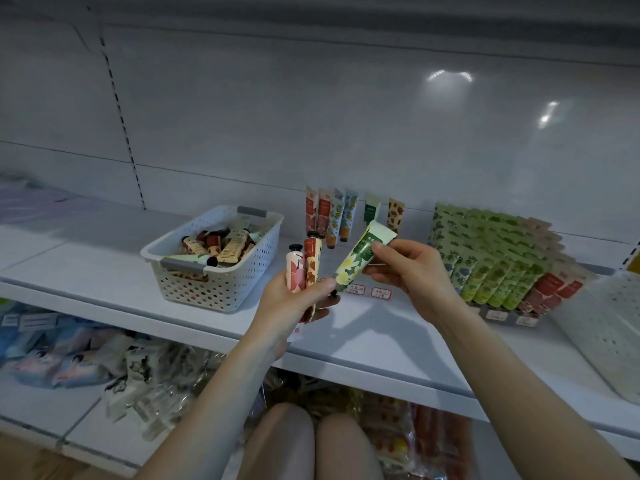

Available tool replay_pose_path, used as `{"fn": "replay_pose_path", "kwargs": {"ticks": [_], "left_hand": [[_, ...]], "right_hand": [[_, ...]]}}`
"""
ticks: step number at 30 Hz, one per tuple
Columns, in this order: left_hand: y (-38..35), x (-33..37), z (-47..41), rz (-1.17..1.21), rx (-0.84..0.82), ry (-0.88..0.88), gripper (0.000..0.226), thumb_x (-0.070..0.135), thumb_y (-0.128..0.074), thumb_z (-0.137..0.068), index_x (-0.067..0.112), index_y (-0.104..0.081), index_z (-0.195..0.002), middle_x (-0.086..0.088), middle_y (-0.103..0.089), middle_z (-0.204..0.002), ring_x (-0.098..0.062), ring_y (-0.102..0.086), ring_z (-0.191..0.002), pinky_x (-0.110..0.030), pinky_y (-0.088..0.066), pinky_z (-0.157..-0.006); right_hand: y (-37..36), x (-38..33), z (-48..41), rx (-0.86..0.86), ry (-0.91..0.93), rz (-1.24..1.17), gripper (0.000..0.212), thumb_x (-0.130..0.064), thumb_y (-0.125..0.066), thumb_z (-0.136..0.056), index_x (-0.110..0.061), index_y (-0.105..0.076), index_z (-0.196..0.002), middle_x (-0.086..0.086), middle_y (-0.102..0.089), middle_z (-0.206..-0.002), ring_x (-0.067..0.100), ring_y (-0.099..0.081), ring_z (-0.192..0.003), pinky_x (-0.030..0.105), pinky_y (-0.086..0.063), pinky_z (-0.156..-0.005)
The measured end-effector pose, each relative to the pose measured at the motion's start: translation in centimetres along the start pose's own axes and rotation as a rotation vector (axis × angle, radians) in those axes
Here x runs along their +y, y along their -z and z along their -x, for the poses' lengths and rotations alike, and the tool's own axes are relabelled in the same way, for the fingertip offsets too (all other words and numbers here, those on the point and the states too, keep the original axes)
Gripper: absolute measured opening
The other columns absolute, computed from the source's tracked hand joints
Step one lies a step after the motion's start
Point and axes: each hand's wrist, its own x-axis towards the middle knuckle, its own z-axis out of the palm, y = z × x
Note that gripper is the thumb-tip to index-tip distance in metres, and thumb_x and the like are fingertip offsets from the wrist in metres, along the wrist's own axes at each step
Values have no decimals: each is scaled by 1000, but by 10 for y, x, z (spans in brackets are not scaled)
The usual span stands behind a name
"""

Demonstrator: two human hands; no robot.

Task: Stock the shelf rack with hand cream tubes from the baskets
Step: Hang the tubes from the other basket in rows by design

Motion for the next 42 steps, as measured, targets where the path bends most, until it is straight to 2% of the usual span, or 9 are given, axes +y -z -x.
{"fn": "replay_pose_path", "kwargs": {"ticks": [4, 6, 9, 14, 20, 25, 29, 32, 42], "left_hand": [[5, -9, -13, -79, 61, -23, 25, 15, -72, -78, 5, -60, -98, -5, -67, -79, -13, -68, -64, -22, -56, -62], [7, -13, -20, -111, 86, -33, 19, 17, -72, -78, 11, -58, -88, -4, -60, -75, -13, -60, -65, -21, -53, -59], [9, -20, -32, -136, 85, -18, 20, 23, -73, -78, 19, -56, -88, -1, -59, -78, -17, -58, -78, -30, -52, -73], [14, -29, -49, -160, 79, -7, 21, 23, -72, -79, 18, -55, -90, -3, -59, -80, -16, -58, -76, -29, -53, -70], [22, -38, -63, -137, 76, 2, 19, 21, -73, -78, 16, -56, -86, -3, -57, -74, -17, -56, -72, -33, -53, -71], [25, -41, -69, -113, 86, 26, 19, 19, -73, -78, 13, -56, -85, -5, -57, -72, -15, -56, -66, -31, -52, -66], [26, -43, -72, -99, 82, 30, 19, 18, -73, -78, 12, -57, -86, -5, -57, -71, -15, -55, -65, -29, -52, -63], [26, -44, -75, -95, 69, 10, 19, 17, -73, -78, 10, -56, -84, -8, -55, -70, -17, -54, -65, -32, -51, -65], [27, -45, -79, -96, 50, 1, 19, 16, -73, -78, 11, -55, -83, -5, -55, -68, -16, -54, -64, -33, -51, -66]], "right_hand": [[13, 5, -27, 189, 70, 258, 6, -7, -65, -85, -6, -59, -87, 9, -67, -74, 18, -67, -61, 26, -58, -63], [19, 4, -46, 252, 110, 420, 23, -7, -63, -85, -7, -53, -105, 6, -64, -73, 23, -67, -66, 36, -58, -70], [23, -3, -81, 329, 114, 650, 26, -10, -58, -86, -1, -56, -110, 4, -64, -71, 30, -68, -78, 45, -55, -79], [16, -14, -123, 327, 238, 882, 22, -15, -56, -87, 0, -65, -101, 14, -69, -88, 23, -63, -79, 29, -51, -75], [0, -9, -156, 350, 218, 927, 27, -7, -54, -86, 17, -61, -96, 32, -65, -91, 37, -64, -78, 46, -54, -72], [-10, 3, -169, 332, 184, 990, 22, -7, -52, -88, 5, -54, -70, 20, -52, -70, 16, -38, -50, 24, -33, -49], [-14, 9, -177, 350, 166, 1002, 24, -7, -53, -87, -8, -45, -64, 33, -47, -69, 21, -40, -58, 25, -32, -56], [-15, 15, -183, 332, 134, 1048, 41, -10, -52, -90, -12, -30, -56, 9, -34, -55, 18, -32, -51, 24, -26, -50], [-15, 17, -186, 320, 140, 1090, 23, -13, -50, -93, -8, -45, -71, 7, -41, -61, 22, -44, -65, 29, -35, -59]]}}
